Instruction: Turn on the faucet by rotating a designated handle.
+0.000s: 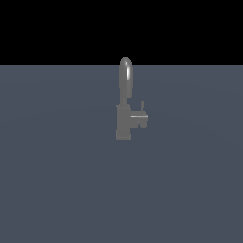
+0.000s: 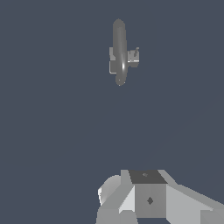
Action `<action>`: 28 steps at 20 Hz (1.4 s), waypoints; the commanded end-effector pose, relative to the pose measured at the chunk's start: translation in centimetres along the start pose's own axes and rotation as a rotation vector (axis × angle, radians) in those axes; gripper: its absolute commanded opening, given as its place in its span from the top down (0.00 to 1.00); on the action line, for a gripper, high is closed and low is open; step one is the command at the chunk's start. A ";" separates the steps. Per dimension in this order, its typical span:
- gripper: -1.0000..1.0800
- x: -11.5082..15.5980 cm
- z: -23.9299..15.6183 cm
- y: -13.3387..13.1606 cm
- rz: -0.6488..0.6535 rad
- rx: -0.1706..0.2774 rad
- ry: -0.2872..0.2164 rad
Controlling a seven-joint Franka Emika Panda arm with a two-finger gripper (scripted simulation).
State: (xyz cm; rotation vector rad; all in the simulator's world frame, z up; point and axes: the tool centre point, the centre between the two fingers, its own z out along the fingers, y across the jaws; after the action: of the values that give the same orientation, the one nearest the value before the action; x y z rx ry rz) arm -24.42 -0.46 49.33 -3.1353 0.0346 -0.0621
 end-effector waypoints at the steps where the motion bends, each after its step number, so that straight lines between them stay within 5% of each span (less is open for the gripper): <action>1: 1.00 0.0 0.0 0.0 0.000 0.000 0.000; 14: 1.00 2.3 0.3 0.0 0.051 0.047 -0.054; 28: 1.00 9.5 2.2 0.5 0.213 0.197 -0.225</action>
State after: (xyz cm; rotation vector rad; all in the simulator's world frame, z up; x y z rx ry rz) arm -15.77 -0.99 47.75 -2.9254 0.3114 0.2411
